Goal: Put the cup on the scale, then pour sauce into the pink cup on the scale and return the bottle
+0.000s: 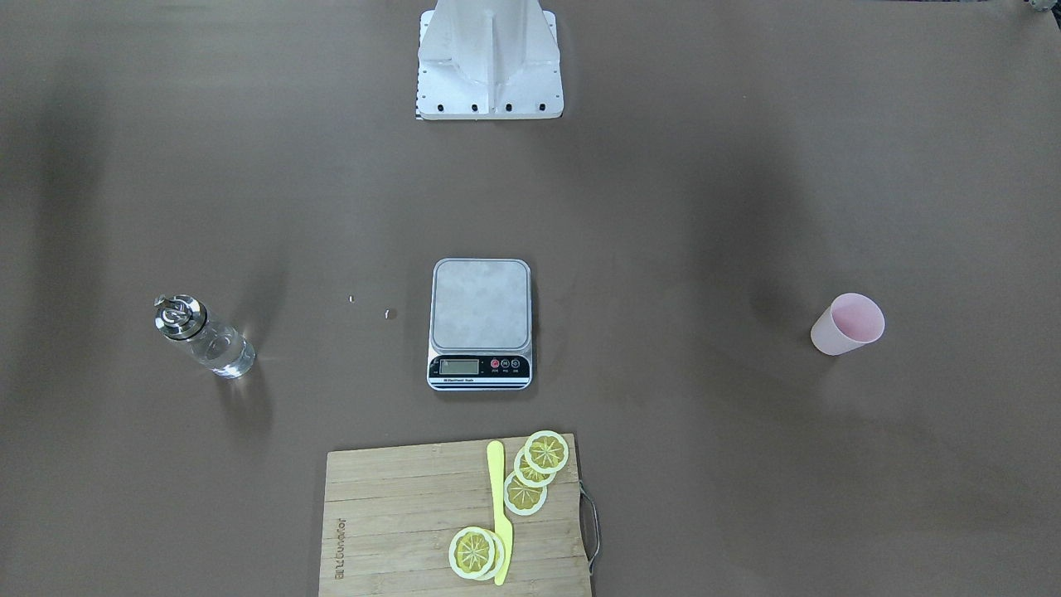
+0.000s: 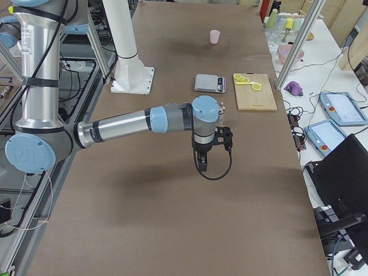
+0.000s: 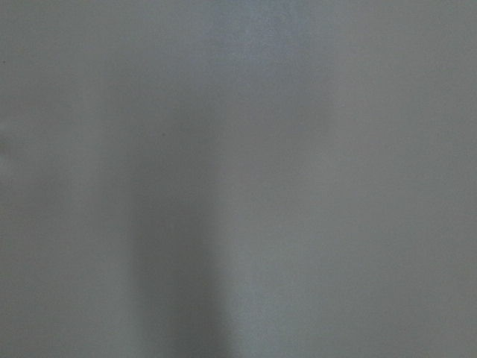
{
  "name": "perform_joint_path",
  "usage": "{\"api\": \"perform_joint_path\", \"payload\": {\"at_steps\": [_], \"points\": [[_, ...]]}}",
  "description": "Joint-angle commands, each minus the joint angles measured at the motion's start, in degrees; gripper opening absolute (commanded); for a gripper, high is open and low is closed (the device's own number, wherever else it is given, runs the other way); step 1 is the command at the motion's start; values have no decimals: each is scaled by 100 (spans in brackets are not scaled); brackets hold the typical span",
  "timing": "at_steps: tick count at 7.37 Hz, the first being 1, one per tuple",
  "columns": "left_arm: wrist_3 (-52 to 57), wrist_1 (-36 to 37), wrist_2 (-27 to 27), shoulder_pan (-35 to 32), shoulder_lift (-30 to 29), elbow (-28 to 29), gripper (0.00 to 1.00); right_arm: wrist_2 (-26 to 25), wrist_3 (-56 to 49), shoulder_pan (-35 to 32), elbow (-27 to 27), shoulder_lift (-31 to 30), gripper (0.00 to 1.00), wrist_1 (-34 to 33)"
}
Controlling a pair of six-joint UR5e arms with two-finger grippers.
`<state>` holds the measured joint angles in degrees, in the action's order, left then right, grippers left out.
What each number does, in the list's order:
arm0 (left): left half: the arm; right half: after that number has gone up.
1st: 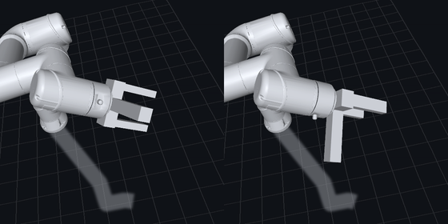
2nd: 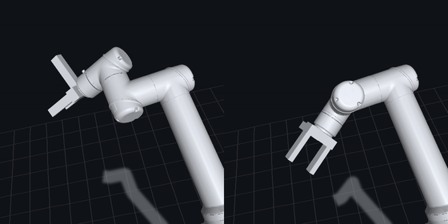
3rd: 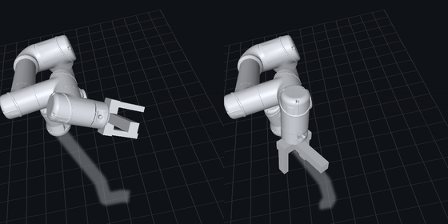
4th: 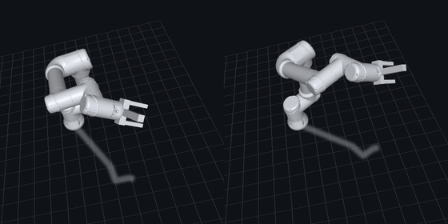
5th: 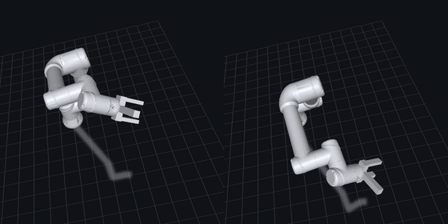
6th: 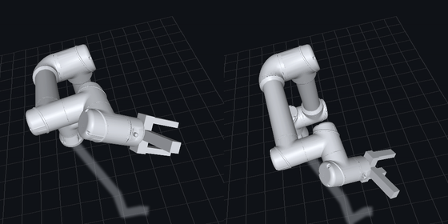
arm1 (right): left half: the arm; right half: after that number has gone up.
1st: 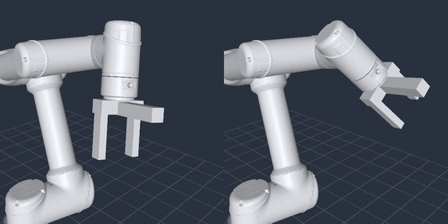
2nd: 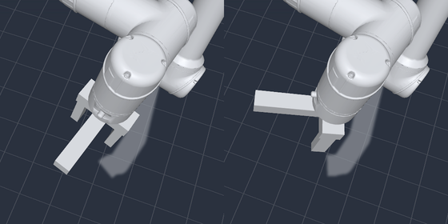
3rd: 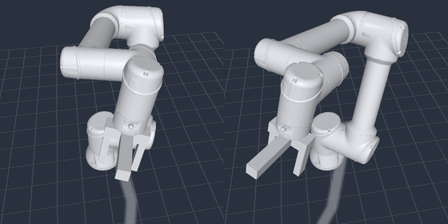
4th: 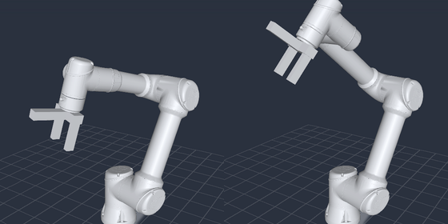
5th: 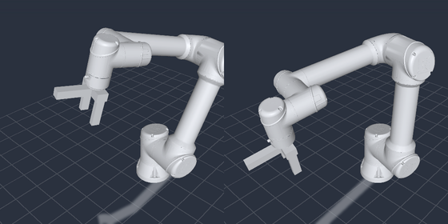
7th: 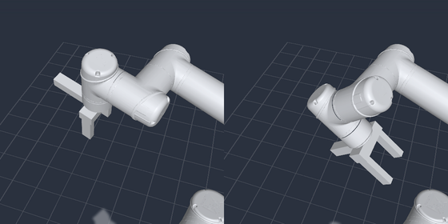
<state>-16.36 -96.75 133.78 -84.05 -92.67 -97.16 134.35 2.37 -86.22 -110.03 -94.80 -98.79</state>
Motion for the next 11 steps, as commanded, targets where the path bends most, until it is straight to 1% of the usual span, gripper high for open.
{"api": "perform_joint_path", "payload": {"at_steps": [1, 2, 3, 5, 6, 7, 9, 10, 11], "points": [[-1374, -781, -1, 537, -92, 13, 98, 108, 0, 0, -1, -4, 100, 0], [-1883, -775, 8, 687, -284, 39, 99, 117, 0, 0, -1, -4, 100, 0], [-2506, -784, -36, 1010, -539, 30, 98, 117, 0, 0, -10, 5, 100, 0], [-2915, -793, -62, 1399, -681, 30, 99, 117, 9, 9, -1, 31, 100, 0], [-2952, -801, -54, 1461, -699, 48, 98, 143, 9, 9, 7, 31, 100, -9], [-2961, -801, -62, 1497, -717, 65, 98, 274, 9, 9, 7, 31, 100, -9], [-2978, -828, -560, 1812, -752, 92, 98, 293, 9, 9, -1, 31, 100, -9], [-2978, -906, -572, 1900, -752, 101, 98, 284, 9, 9, -1, 40, 100, -9], [-2970, -1098, -581, 1954, -743, 231, 98, 293, 9, 9, -1, 40, 100, -9]]}}
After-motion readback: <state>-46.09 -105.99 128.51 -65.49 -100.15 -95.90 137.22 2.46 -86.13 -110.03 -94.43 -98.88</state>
